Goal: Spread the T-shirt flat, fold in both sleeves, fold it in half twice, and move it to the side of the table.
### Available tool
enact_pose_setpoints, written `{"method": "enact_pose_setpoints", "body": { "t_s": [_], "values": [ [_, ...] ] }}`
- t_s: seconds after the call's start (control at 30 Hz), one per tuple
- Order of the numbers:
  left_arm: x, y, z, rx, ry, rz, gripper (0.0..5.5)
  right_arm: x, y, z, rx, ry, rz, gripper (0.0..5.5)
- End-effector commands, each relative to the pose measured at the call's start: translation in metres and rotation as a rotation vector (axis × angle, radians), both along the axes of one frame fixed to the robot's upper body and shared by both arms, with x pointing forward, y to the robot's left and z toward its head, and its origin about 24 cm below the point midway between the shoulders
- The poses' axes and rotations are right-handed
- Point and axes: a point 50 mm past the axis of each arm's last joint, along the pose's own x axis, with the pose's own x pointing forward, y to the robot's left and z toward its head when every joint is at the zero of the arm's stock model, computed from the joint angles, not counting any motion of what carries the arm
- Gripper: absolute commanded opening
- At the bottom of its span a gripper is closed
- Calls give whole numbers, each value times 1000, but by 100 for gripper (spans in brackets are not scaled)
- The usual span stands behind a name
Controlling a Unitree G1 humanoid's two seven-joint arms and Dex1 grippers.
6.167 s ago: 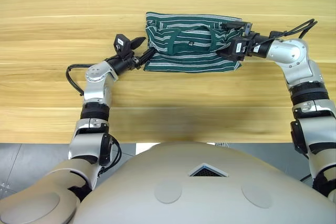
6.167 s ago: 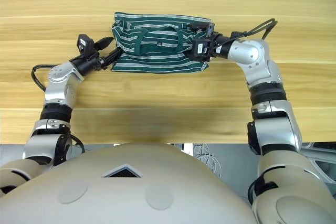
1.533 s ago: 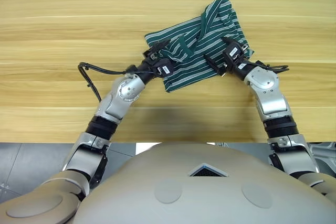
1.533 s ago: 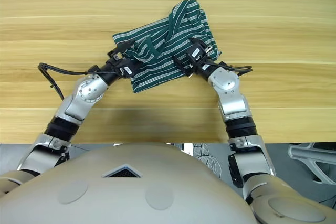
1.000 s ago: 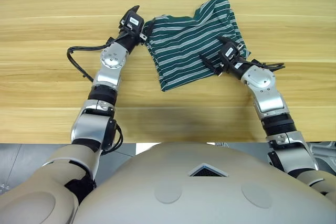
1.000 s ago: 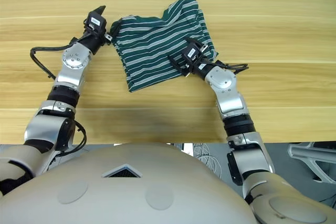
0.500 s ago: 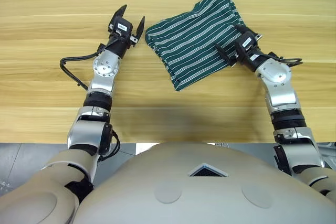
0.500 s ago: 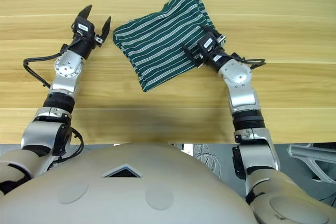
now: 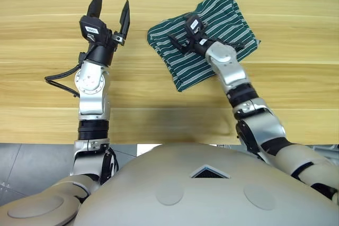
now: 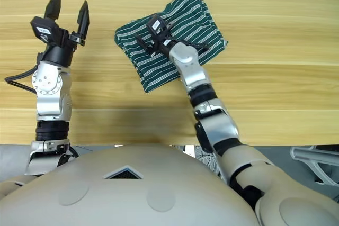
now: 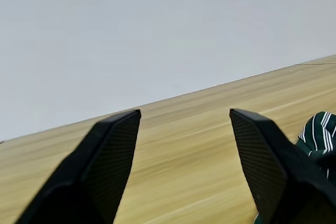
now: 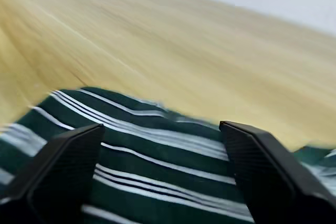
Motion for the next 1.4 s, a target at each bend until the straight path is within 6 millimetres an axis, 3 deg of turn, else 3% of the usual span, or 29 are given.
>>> {"method": "enact_pose_setpoints", "body": {
  "t_s": [0.03,0.13,0.23,0.3,0.4,0.47,0.53,0.63,0.7,0.77,0.83,0.97,1.1,1.23,1.3,1.4],
  "values": [
    [-2,6,-1,-7,21,19,302,-16,15,-30,-21,140,35,409],
    [-4,11,-1,-5,30,33,302,-37,17,-43,-26,174,235,409],
    [-4,12,-1,2,32,42,302,-65,7,-53,-66,182,493,409],
    [-2,10,0,19,26,39,302,-85,-9,-58,-109,186,657,409],
    [-3,8,2,33,19,38,302,-98,-55,-55,-209,176,802,409],
    [-5,5,4,34,8,32,302,-102,-99,-39,-308,103,919,409],
    [-6,0,5,36,2,16,302,-90,-122,-8,-294,-19,910,409],
    [-6,-13,1,88,4,-26,302,-63,-128,48,-114,-244,770,409],
    [-6,-21,-1,152,3,-62,302,-65,-131,72,7,-311,766,409],
    [-6,-26,-1,191,-4,-90,302,-68,-136,82,70,-321,752,409],
    [-7,-27,-1,203,-6,-100,302,-67,-139,78,61,-289,708,409],
    [-8,-28,-3,222,0,-113,302,-64,-142,45,-39,-120,698,409],
    [-11,-30,-4,227,-5,-136,302,-24,-130,29,-89,3,635,409],
    [-14,-32,-6,226,0,-163,302,2,-146,29,-151,121,573,409],
    [-15,-31,-7,226,5,-158,302,4,-156,24,-206,221,575,409],
    [-18,-29,-8,221,9,-156,302,-7,-156,7,-261,383,654,409]
  ]
}}
